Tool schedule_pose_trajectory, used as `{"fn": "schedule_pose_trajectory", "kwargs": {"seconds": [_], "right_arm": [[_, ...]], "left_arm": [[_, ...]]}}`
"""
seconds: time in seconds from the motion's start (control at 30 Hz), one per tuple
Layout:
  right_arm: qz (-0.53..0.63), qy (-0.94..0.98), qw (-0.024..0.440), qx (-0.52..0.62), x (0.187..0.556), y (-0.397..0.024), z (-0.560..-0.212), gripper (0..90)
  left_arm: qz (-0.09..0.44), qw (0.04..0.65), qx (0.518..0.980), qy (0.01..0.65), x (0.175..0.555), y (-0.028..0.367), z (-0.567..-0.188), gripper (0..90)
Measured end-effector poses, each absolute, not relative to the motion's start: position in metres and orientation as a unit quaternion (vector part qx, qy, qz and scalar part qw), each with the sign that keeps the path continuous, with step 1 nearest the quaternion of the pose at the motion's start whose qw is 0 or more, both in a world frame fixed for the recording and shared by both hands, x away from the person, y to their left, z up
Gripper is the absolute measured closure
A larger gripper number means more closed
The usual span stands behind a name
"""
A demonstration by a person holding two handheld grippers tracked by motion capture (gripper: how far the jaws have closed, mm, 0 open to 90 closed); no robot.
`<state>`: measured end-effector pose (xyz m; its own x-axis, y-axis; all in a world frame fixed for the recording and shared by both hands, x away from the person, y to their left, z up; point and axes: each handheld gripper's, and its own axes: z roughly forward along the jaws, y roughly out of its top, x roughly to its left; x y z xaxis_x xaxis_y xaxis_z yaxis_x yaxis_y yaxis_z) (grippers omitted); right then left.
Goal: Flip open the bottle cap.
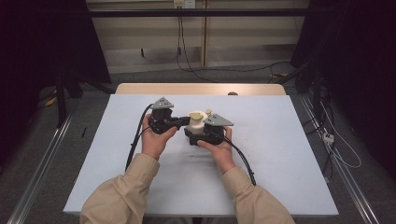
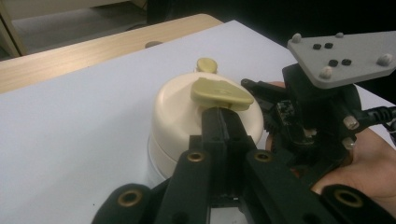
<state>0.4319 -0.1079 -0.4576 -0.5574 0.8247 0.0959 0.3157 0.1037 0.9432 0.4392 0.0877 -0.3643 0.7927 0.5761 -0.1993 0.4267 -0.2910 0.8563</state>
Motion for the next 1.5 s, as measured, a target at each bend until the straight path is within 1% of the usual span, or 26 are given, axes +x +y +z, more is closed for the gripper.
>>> {"fn": "schedule_pose_trajectory", "kwargs": {"seconds": [1.5], "right_arm": [[0.533,0.703,0.237,0.406,0.432,-0.108,-0.457,6.4]], "left_arm": [[0.077,0.514,0.796,0.311,0.447,0.076,-0.357,90.0]]}}
